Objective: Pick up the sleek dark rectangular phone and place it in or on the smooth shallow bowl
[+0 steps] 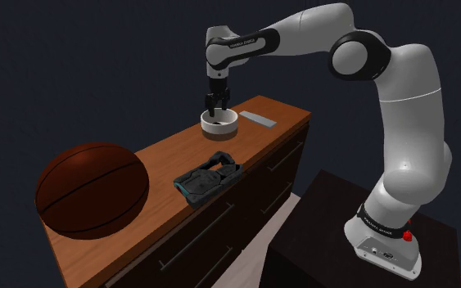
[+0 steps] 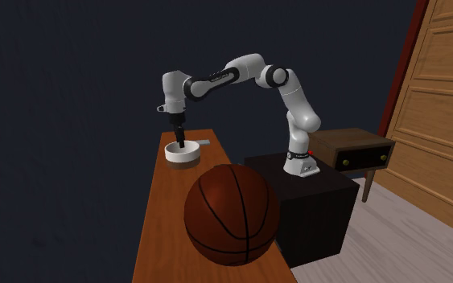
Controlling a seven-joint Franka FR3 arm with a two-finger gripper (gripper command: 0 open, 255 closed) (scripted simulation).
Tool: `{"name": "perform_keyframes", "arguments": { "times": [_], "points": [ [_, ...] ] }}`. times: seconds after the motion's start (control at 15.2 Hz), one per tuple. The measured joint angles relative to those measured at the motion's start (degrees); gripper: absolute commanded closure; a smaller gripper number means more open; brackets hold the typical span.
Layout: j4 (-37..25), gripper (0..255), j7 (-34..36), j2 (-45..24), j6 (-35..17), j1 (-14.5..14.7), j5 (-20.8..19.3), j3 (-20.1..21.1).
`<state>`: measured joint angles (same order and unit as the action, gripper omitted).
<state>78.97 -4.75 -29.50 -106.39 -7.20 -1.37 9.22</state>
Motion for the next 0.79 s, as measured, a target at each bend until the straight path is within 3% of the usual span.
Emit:
{"name": "perform_keyframes", "arguments": {
  "times": [0.4, 0.79],
  "points": [
    [-5.9, 0, 0.0, 0.3, 6.0, 0.1, 0.1, 0.0],
    [-7.1, 0, -0.1, 0.1, 7.2, 0.1, 0.0, 0.0]
  ]
}}
